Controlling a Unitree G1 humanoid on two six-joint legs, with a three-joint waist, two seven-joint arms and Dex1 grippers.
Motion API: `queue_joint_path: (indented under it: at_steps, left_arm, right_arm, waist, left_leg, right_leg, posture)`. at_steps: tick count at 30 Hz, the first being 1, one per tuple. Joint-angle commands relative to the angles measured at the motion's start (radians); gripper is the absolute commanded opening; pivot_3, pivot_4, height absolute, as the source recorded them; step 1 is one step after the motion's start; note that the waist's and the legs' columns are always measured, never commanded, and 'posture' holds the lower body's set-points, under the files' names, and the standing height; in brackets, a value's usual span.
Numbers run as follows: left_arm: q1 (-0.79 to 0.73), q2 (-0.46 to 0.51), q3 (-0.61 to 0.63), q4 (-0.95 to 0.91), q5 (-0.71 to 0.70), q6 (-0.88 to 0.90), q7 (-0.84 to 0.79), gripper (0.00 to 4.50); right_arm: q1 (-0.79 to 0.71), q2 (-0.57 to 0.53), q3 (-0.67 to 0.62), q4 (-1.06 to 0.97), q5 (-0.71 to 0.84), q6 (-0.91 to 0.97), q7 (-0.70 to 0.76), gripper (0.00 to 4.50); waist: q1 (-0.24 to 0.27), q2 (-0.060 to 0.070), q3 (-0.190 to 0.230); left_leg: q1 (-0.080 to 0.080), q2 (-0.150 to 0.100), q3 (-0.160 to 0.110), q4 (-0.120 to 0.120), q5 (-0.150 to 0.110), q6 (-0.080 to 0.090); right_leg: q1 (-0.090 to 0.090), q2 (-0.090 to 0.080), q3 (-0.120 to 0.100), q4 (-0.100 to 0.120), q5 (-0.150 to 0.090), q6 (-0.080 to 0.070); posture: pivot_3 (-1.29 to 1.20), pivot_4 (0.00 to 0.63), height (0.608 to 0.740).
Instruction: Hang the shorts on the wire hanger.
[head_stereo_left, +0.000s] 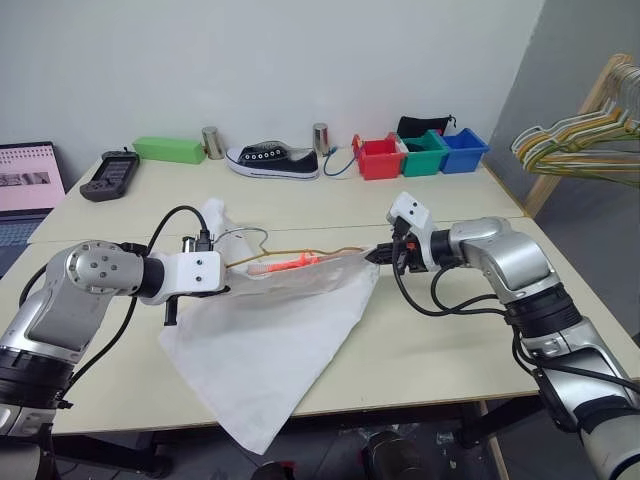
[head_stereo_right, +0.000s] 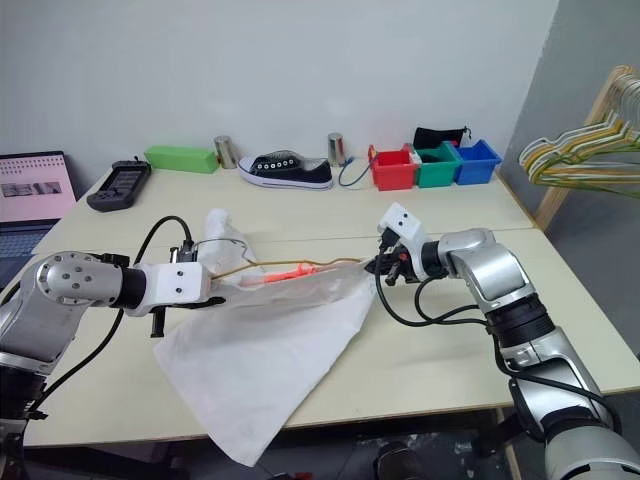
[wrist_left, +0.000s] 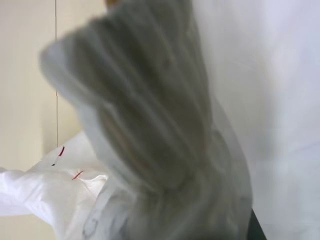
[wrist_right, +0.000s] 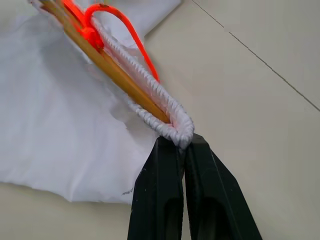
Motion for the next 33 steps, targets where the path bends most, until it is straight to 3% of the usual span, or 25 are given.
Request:
queue_joint_path:
  at_steps: [1,7,15,24,30,33]
  left_arm:
    - [0.007,0.053,-0.013,0.020,0.056,-0.020,-0.003,0.06]
    - [-0.024,0.027,-0.045,0.024,0.074,-0.025,-0.001,0.06]
    - [-0.182,-0.158,-0.105,0.081,0.112,0.020,0.093,0.06]
    - [-0.253,-0.291,-0.128,0.055,0.104,0.088,0.116,0.06]
    - [-0.239,-0.285,-0.128,0.052,0.107,0.076,0.114,0.06]
    - [-0.233,-0.279,-0.126,0.054,0.109,0.059,0.123,0.06]
  right_arm:
    - [-0.038,-0.056,-0.014,-0.076,-0.026,-0.006,0.007,0.02]
    - [-0.090,-0.077,-0.023,-0.200,0.009,0.058,0.014,0.02]
    - [-0.149,-0.009,0.002,-0.384,0.058,0.171,-0.027,0.02]
    - [-0.139,-0.020,0.099,-0.340,-0.053,0.062,-0.074,0.02]
    - [-0.155,-0.092,0.095,-0.281,-0.097,-0.041,-0.037,1.38]
    - [-0.161,-0.179,0.131,-0.266,-0.160,-0.170,0.030,2.04]
  waist:
    - [-0.002,0.000,0.000]
    - [-0.003,0.000,0.000]
    - [-0.006,0.000,0.000]
    - [-0.034,-0.001,-0.001]
    - [-0.058,-0.001,-0.001]
    - [-0.059,-0.001,-0.001]
  left_leg:
    - [0.000,0.000,0.000,0.000,0.000,0.000]
    - [0.000,0.000,0.000,0.000,0.000,0.000]
    - [-0.001,0.000,0.000,0.001,0.000,0.000]
    - [-0.001,0.000,0.000,0.001,0.000,0.000]
    - [-0.001,0.000,0.000,0.001,0.000,0.000]
    - [0.000,0.000,0.000,0.001,0.000,0.000]
  right_leg:
    - [0.000,0.000,0.000,0.000,0.000,0.000]
    - [-0.001,0.000,0.000,0.000,0.000,0.000]
    - [0.000,0.000,0.000,0.000,0.000,0.000]
    - [0.000,0.000,0.000,0.000,0.000,0.000]
    - [0.000,0.000,0.000,0.000,0.000,0.000]
    - [0.000,-0.001,0.000,0.000,0.000,0.000]
  posture:
    - [-0.18,0.000,0.740]
    - [-0.19,0.000,0.740]
    - [-0.22,0.000,0.740]
    - [-0.24,0.000,0.740]
    - [-0.24,0.000,0.740]
    - [-0.24,0.000,0.740]
